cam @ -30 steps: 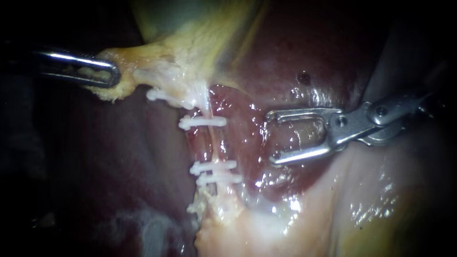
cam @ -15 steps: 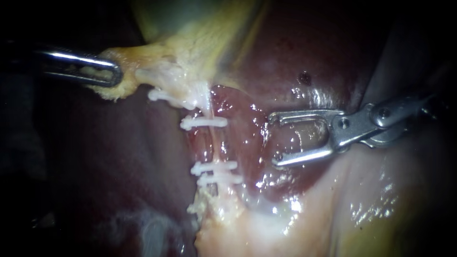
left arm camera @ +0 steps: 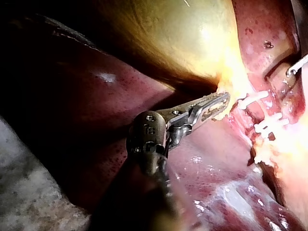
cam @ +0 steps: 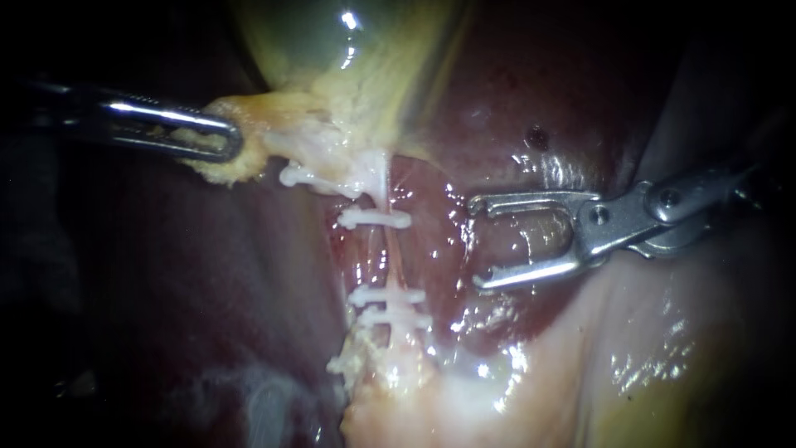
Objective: Going back third clip right tube
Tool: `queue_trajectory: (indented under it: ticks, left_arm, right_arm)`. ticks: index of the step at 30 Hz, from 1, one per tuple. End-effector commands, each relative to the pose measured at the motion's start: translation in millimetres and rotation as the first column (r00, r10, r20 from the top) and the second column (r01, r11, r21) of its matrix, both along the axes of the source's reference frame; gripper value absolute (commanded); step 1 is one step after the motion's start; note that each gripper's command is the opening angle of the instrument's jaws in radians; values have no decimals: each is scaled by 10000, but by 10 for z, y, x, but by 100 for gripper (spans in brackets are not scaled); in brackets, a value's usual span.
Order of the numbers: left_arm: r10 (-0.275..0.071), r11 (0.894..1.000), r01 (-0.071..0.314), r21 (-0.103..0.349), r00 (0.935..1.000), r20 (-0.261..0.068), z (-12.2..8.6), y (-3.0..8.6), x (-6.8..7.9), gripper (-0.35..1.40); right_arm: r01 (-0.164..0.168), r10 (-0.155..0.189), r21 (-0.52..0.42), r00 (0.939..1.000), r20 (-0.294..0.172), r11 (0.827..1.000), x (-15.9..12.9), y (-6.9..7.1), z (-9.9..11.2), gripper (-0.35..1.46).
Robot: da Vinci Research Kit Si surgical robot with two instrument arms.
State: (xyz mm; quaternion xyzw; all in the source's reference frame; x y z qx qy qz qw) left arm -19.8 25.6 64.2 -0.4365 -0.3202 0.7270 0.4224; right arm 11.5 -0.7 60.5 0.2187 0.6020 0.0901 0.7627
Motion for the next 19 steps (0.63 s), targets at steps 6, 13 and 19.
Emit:
queue_trajectory:
  ticks: [6, 13, 19]
  left_arm:
    - [112, 9999, -111, -89, 9999, 43, 5, 0, -9, -35]
    - [120, 9999, -120, -98, 9999, 46, 7, 0, -9, -35]
    - [148, 9998, -147, -151, 9999, 55, 7, 0, -9, -35]
  right_arm:
    - [5, -5, 1, 10000, -6, 10000, 0, -1, -1, 50]
    - [5, -5, 1, 10000, -8, 10000, 0, -1, -1, 50]
    - [5, -5, 2, 10000, -8, 10000, 0, -1, -1, 50]
